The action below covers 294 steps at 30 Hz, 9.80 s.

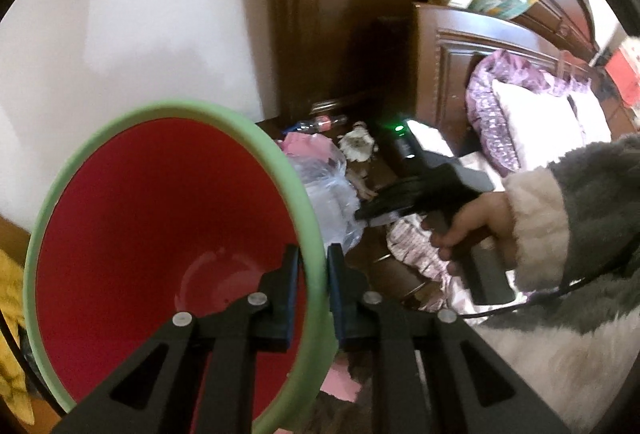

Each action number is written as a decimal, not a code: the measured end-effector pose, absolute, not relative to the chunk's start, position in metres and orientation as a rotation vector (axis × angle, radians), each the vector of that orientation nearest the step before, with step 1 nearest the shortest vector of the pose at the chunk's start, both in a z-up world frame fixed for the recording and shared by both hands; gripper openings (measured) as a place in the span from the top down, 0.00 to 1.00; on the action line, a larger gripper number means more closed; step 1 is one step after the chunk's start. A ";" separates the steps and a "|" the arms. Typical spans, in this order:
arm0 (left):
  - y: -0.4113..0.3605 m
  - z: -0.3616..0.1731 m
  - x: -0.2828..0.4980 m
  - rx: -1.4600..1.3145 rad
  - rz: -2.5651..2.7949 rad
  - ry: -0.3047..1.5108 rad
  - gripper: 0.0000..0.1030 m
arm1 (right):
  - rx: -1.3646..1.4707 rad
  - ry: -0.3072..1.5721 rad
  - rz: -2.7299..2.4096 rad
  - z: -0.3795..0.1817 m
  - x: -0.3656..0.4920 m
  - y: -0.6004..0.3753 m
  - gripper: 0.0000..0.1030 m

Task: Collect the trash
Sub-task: 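Grasp the bucket rim with the left tool while the right tool lifts the bag, then carry the plastic bag over the bucket and open the right tool to drop it, then reach the right tool back to the nightstand and grasp the white mesh item, then carry the white mesh item over the bucket and release it inside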

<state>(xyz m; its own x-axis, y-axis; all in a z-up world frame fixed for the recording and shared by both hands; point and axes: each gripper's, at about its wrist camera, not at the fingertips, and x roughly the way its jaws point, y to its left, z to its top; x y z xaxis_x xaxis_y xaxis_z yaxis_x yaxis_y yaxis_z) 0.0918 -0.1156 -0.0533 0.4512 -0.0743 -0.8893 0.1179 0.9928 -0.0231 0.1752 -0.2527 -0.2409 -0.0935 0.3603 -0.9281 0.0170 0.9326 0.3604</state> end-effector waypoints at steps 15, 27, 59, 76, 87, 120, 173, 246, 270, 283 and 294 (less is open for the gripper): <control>-0.015 0.013 0.049 -0.363 0.257 1.012 0.62 | 0.482 1.567 0.363 -0.209 0.184 -0.287 0.98; 0.059 -0.035 0.017 -0.694 0.499 1.062 0.61 | 0.495 1.436 0.478 -0.118 0.170 -0.313 0.98; 0.071 -0.069 0.004 -0.806 0.689 1.095 0.78 | 0.317 1.316 0.638 0.002 0.151 -0.289 0.98; 0.062 -0.094 0.019 -0.811 0.655 1.211 0.82 | 0.260 1.081 0.854 0.129 0.137 -0.264 0.98; 0.069 -0.093 0.016 -0.843 0.668 1.206 0.78 | 0.319 0.928 1.090 0.214 0.126 -0.232 0.98; 0.094 -0.061 -0.016 -0.976 0.747 1.067 0.82 | 0.039 1.181 1.290 0.084 0.090 -0.065 0.98; 0.083 -0.084 0.019 -0.836 0.637 1.223 0.80 | -0.294 1.451 0.895 -0.018 0.082 -0.075 0.71; 0.078 -0.081 0.037 -0.702 0.673 1.386 0.80 | 0.180 1.689 0.508 -0.237 0.202 -0.166 0.56; 0.077 -0.077 0.038 -0.659 0.693 1.363 0.80 | 0.180 1.496 0.537 -0.128 0.175 -0.284 0.94; 0.075 -0.060 0.041 -0.580 0.717 1.354 0.80 | 0.197 1.403 0.570 -0.050 0.138 -0.297 0.94; 0.079 -0.052 0.027 -0.676 0.752 1.258 0.82 | 0.101 1.309 0.641 0.032 0.126 -0.291 0.94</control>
